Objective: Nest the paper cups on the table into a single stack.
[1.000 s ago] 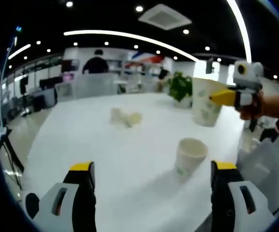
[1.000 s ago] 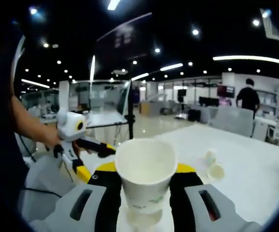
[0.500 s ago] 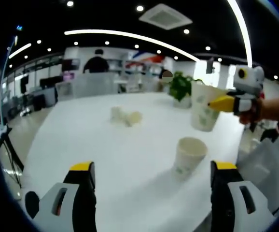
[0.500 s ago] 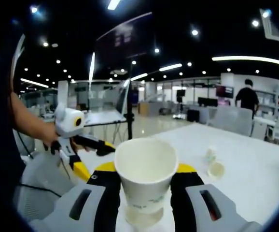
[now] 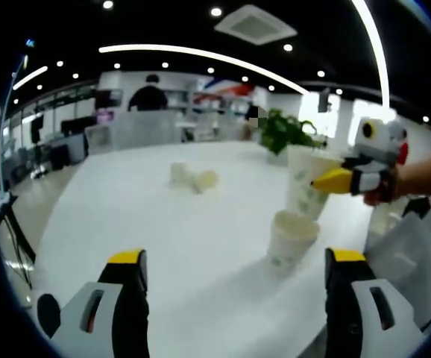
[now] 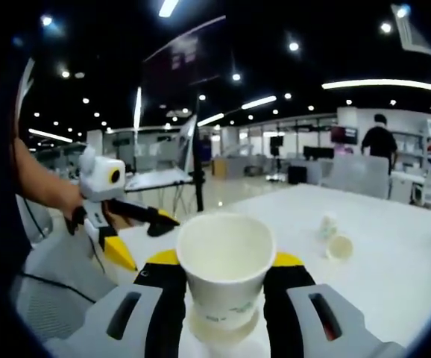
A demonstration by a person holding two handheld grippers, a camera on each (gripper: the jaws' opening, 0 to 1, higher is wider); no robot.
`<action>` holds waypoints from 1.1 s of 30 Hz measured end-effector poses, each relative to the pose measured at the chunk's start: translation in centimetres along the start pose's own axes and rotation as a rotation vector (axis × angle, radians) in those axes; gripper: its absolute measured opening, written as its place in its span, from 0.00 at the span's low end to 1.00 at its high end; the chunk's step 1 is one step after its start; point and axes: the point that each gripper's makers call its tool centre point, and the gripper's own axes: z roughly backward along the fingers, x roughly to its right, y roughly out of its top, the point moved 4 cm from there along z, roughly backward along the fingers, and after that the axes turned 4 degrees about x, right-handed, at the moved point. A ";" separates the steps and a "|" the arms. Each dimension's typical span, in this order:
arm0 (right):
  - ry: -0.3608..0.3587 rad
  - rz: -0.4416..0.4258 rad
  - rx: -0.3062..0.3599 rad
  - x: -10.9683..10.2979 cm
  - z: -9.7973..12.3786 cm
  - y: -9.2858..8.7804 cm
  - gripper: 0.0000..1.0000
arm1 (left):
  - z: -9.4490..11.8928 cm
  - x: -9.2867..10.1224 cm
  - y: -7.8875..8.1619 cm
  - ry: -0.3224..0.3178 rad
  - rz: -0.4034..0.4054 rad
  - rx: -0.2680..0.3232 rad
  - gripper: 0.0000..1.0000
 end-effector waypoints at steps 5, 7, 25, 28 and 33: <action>-0.005 -0.011 -0.014 -0.1 -0.2 -1.0 0.37 | 0.0 -0.1 0.0 0.000 -0.002 -0.004 0.97; -0.006 -0.012 -0.024 -0.1 -0.3 -1.5 0.37 | 0.0 -0.1 0.1 0.000 -0.004 -0.003 0.97; -0.025 -0.010 -0.098 -0.3 -0.6 -4.8 0.38 | -0.2 -0.1 0.0 -0.007 -0.011 -0.014 0.96; -0.020 -0.001 -0.115 -0.4 -0.6 -5.4 0.38 | -0.2 -0.1 -0.1 -0.007 -0.010 -0.015 0.96; -0.018 0.007 -0.113 -0.5 -0.6 -5.6 0.40 | -0.3 -0.1 -0.3 -0.006 -0.006 -0.019 0.96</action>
